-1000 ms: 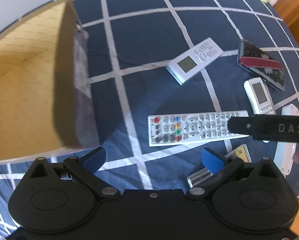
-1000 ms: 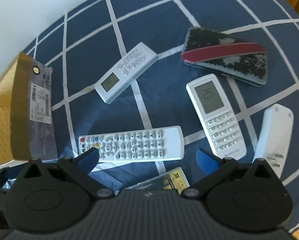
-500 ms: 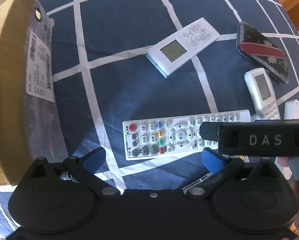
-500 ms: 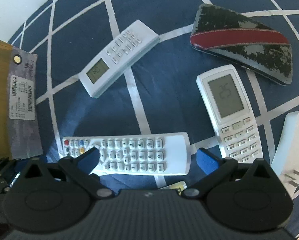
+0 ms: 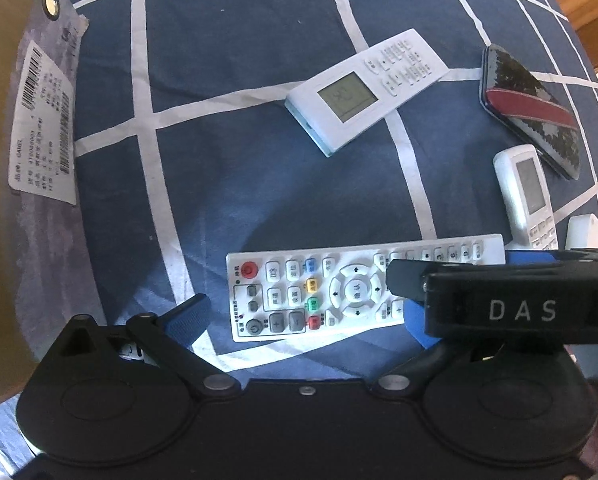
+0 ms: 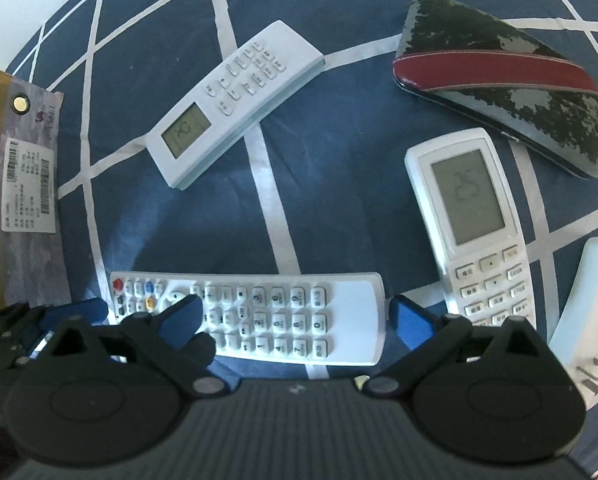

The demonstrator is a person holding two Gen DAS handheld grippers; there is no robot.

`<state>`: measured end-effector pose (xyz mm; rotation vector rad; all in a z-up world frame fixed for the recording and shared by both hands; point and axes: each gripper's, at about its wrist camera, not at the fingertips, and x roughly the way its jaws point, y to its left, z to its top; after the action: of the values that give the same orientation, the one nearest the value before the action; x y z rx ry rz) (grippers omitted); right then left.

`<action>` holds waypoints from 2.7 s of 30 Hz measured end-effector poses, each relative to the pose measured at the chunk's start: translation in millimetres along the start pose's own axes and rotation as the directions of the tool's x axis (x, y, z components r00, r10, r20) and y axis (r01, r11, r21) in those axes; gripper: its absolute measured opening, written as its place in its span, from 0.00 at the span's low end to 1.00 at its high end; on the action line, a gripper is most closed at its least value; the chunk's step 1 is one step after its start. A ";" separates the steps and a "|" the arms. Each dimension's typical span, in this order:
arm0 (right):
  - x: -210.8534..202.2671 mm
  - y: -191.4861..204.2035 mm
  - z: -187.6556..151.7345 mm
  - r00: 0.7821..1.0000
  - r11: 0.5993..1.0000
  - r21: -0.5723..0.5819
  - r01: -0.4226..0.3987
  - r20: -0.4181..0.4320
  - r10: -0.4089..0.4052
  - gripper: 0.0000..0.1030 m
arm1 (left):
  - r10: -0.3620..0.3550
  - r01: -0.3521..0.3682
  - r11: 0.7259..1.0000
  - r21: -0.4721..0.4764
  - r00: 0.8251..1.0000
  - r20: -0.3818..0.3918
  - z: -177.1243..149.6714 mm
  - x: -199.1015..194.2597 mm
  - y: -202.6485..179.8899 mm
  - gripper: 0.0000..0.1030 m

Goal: Organize objects
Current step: 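Close the right gripper on the white TV remote, then carry the white TV remote with the right gripper into the cardboard box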

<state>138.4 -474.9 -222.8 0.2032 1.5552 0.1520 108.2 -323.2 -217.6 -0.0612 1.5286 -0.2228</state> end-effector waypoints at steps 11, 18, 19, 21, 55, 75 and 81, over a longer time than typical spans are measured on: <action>-3.8 -1.6 2.9 1.000 1.000 -0.031 0.005 0.007 -0.004 0.90 | -0.016 0.016 1.000 -0.008 1.000 -0.005 0.9 1.1 -4.2 0.92; -16.1 0.3 0.2 1.000 0.999 -0.050 0.002 0.029 0.000 0.90 | 0.003 -0.003 1.000 -0.014 1.000 0.013 -2.4 -12.0 -9.7 0.90; -19.8 0.7 -0.3 0.999 0.999 -0.053 -0.003 0.035 0.005 0.90 | 0.007 -0.007 1.000 -0.013 1.000 0.022 -3.2 -16.1 -10.7 0.90; -28.8 2.6 -1.9 0.998 0.998 -0.063 -0.009 0.053 0.013 0.90 | 0.016 -0.015 1.000 -0.015 0.999 0.043 -7.1 -25.1 -12.3 0.90; -122.2 190.6 -79.8 0.925 0.956 -0.268 -0.122 0.319 0.207 0.90 | 0.190 -0.160 0.981 -0.112 0.914 0.358 -98.9 -196.9 98.4 0.90; -91.7 333.2 -66.5 0.918 0.938 -0.325 -0.121 0.323 0.230 0.90 | 0.212 -0.158 0.973 -0.169 0.901 0.379 -94.3 -221.5 234.8 0.90; -74.9 357.2 -34.8 0.926 0.940 -0.324 -0.104 0.313 0.211 0.90 | 0.195 -0.139 0.975 -0.173 0.910 0.366 -63.5 -211.5 264.7 0.89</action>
<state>113.9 -142.7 -69.8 0.1066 1.1468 0.4570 67.5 -19.4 -59.8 -0.0813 1.1499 0.0382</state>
